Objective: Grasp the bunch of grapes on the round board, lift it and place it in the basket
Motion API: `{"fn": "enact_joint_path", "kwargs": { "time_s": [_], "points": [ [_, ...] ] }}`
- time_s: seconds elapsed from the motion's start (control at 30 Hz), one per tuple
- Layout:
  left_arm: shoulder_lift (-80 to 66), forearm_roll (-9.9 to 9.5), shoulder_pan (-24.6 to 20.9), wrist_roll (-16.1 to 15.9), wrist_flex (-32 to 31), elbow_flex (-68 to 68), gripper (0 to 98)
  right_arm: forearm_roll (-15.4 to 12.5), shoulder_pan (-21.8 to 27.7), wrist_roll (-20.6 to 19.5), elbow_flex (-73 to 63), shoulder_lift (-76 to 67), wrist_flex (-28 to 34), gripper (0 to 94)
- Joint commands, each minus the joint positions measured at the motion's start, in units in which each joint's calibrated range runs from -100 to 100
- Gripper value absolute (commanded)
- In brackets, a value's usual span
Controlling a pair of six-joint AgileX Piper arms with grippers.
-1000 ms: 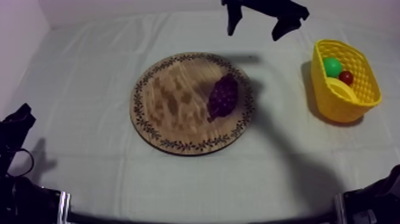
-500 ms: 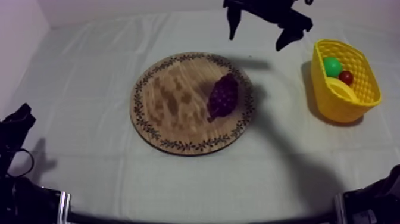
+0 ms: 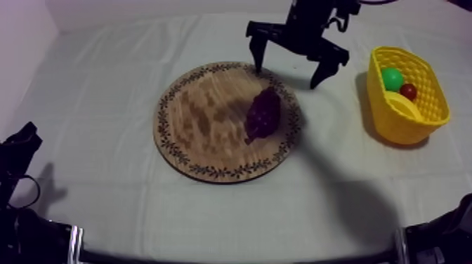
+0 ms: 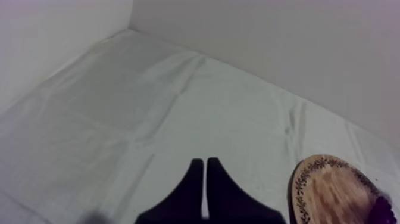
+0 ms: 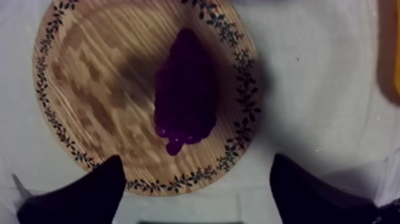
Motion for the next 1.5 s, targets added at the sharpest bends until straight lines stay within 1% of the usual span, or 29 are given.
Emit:
{"fn": "enact_joint_path", "kwargs": {
  "time_s": [0.0, 0.3, 0.57, 1.13, 1.33, 1.47],
  "points": [
    [0.03, 0.01, -0.01, 0.0, 0.03, 0.04, 0.0, -0.34, -0.2, -0.39, -0.03, 1.15, -0.03, 76.6],
    [0.03, 0.01, -0.01, 0.0, 0.03, 0.04, 0.0, -1.6, -1.09, -1.29, 1.51, 6.13, -2.73, 76.7],
    [0.03, 0.01, -0.01, 0.0, 0.03, 0.04, 0.0, -2.28, -1.36, -2.01, -0.3, 11.28, -4.11, 76.8],
    [0.03, 0.01, -0.01, 0.0, 0.03, 0.04, 0.0, -3.51, -1.12, -1.74, -5.4, 19.78, -5.42, 75.1],
    [0.03, 0.01, -0.01, 0.0, 0.03, 0.04, 0.0, -3.75, -1.08, -1.39, -6.52, 21.55, -5.75, 71.8],
    [0.03, 0.01, -0.01, 0.0, 0.03, 0.04, 0.0, -4.0, -1.08, -0.92, -6.97, 22.27, -6.2, 64.9]
  ]
}}
